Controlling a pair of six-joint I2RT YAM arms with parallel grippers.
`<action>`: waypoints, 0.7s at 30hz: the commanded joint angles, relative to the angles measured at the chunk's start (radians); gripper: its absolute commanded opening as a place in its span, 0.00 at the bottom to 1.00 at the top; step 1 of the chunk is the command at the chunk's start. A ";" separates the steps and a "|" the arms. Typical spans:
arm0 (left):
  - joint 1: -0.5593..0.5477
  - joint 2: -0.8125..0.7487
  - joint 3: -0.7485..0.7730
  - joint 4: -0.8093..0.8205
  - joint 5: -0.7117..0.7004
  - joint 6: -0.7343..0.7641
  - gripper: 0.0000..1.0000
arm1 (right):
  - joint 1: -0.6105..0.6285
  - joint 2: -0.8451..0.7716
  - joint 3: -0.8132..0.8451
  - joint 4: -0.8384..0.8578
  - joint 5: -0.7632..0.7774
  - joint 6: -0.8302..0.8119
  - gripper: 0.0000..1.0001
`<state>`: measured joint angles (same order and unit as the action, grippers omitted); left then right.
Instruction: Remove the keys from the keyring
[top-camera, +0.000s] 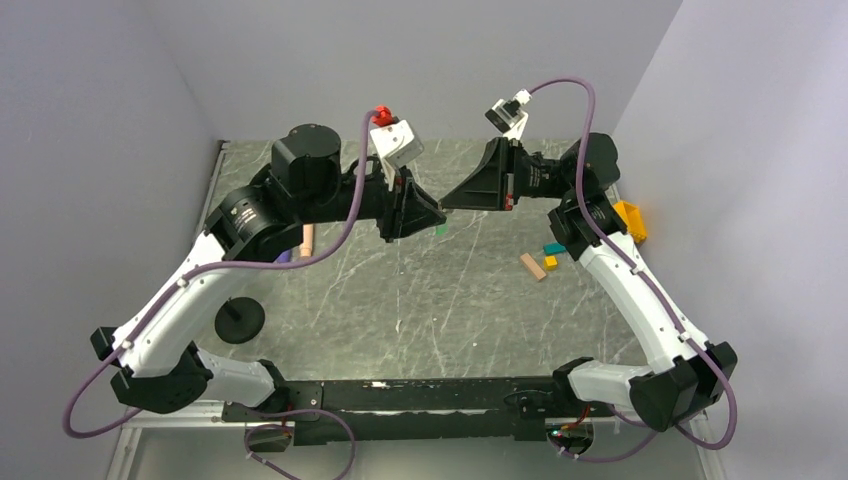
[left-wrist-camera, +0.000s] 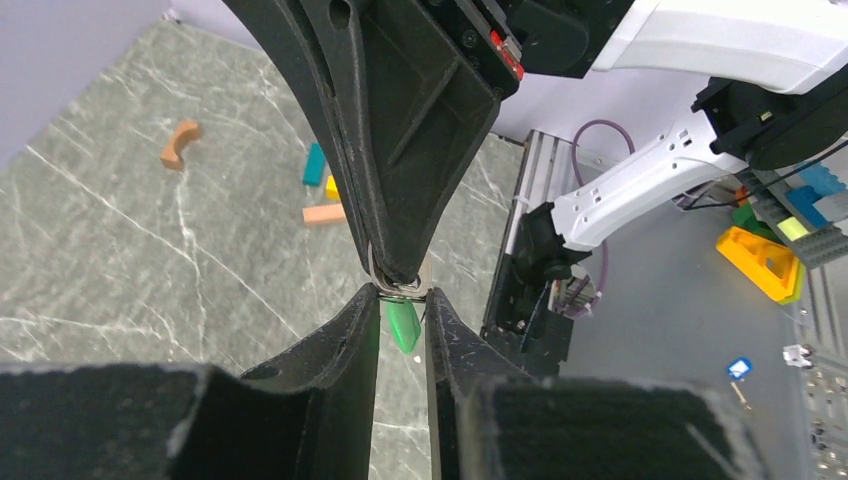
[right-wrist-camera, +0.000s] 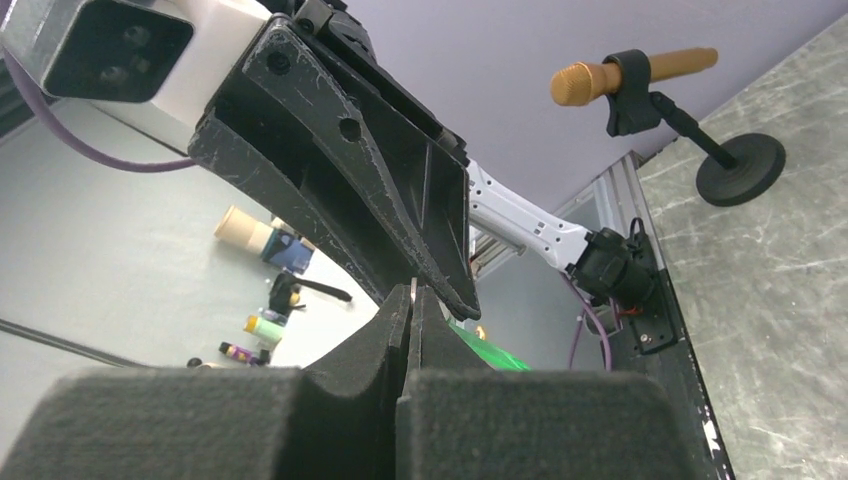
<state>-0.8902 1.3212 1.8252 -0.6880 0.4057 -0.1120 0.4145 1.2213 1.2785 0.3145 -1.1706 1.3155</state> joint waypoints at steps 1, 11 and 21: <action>0.011 0.029 0.043 0.072 0.079 -0.074 0.00 | 0.023 -0.016 0.031 -0.100 -0.013 -0.096 0.00; 0.048 0.054 0.081 0.029 0.173 -0.175 0.00 | 0.023 -0.026 0.053 -0.192 -0.011 -0.174 0.00; 0.090 0.079 0.110 0.026 0.277 -0.305 0.00 | 0.023 -0.039 0.068 -0.242 -0.009 -0.226 0.00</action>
<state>-0.8089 1.3922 1.8900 -0.7765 0.5926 -0.3325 0.4179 1.2003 1.3136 0.1055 -1.1740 1.1320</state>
